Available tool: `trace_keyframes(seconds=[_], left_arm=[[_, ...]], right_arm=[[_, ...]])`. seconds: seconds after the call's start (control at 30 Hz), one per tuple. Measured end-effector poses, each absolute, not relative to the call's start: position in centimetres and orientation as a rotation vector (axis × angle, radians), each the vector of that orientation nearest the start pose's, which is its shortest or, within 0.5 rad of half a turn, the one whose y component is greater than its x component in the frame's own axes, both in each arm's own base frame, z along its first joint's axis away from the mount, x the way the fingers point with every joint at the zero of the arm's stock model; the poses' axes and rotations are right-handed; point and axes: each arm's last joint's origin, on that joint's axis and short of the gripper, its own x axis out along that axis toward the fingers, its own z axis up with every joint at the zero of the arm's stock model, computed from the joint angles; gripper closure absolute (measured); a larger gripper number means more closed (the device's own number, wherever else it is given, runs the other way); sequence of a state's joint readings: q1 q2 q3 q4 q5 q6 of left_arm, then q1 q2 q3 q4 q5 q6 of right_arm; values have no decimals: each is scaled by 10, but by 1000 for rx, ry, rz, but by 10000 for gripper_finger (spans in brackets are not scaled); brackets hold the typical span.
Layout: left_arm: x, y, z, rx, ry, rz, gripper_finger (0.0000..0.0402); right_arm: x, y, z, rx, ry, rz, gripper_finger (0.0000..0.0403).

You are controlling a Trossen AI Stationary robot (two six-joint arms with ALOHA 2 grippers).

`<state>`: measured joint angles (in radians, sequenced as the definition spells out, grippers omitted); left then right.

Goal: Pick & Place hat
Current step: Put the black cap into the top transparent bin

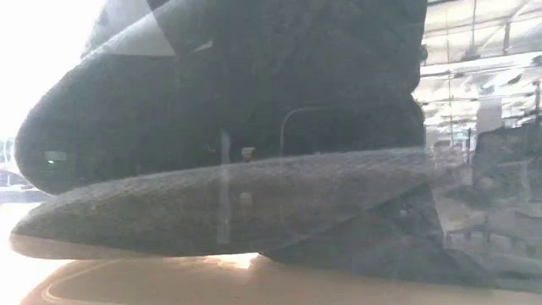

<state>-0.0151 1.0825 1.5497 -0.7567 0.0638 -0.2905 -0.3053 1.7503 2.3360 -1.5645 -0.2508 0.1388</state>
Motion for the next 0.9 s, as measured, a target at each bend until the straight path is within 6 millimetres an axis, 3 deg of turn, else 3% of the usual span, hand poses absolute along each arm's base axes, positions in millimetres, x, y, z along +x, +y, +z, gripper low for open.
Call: trace_keyframes(seconds=[0.3, 0.5, 0.73, 0.9], left_arm=[[199, -2, 460, -473, 346, 90, 305], [216, 2, 445, -531, 319, 271, 305], [228, 6, 449, -557, 99, 380, 305], [227, 8, 455, -509, 50, 401, 305]], right_arm=[[252, -80, 500, 343, 733, -379, 391], [252, -77, 515, 406, 568, -390, 391], [259, -72, 519, 427, 505, -366, 391], [262, -72, 518, 446, 500, -397, 391]])
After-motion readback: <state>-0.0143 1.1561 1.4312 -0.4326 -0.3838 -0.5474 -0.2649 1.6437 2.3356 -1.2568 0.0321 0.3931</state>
